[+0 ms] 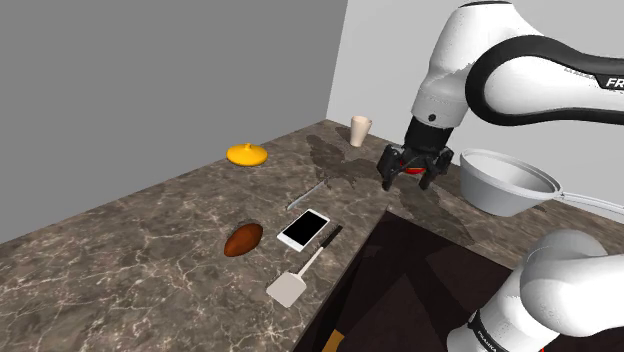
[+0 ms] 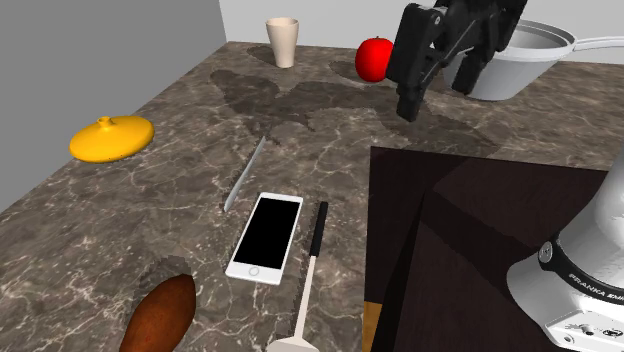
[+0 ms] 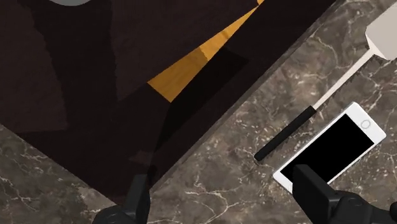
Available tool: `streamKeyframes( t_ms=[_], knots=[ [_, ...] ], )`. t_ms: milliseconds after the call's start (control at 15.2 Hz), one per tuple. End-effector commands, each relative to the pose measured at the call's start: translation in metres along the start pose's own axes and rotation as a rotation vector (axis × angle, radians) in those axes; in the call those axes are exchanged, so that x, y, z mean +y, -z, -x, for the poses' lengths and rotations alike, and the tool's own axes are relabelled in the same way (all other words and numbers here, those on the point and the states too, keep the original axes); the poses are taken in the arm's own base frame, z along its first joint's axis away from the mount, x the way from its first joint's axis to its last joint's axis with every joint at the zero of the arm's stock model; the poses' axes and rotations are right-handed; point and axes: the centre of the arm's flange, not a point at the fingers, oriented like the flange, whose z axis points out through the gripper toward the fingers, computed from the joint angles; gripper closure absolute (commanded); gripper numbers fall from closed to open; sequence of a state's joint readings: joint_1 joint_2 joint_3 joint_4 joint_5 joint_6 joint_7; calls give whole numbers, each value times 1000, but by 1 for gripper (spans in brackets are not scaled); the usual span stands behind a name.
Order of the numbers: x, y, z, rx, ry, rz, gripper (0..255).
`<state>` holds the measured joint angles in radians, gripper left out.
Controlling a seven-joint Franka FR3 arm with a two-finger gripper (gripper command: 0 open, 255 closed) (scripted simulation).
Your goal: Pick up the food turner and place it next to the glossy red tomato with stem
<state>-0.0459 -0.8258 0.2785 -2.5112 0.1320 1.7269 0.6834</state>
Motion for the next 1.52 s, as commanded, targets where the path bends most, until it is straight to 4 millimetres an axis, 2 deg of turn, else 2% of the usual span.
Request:
streamKeyframes(
  t_ms=[0, 528, 1056, 1452],
  knots=[
    [-18, -17, 9, -1, -96, 0, 0],
    [-100, -81, 26, -8, -443, 6, 0],
    [-183, -144, 16, -14, -786, 12, 0],
    [-183, -176, 16, -14, -786, 12, 0]
  ],
)
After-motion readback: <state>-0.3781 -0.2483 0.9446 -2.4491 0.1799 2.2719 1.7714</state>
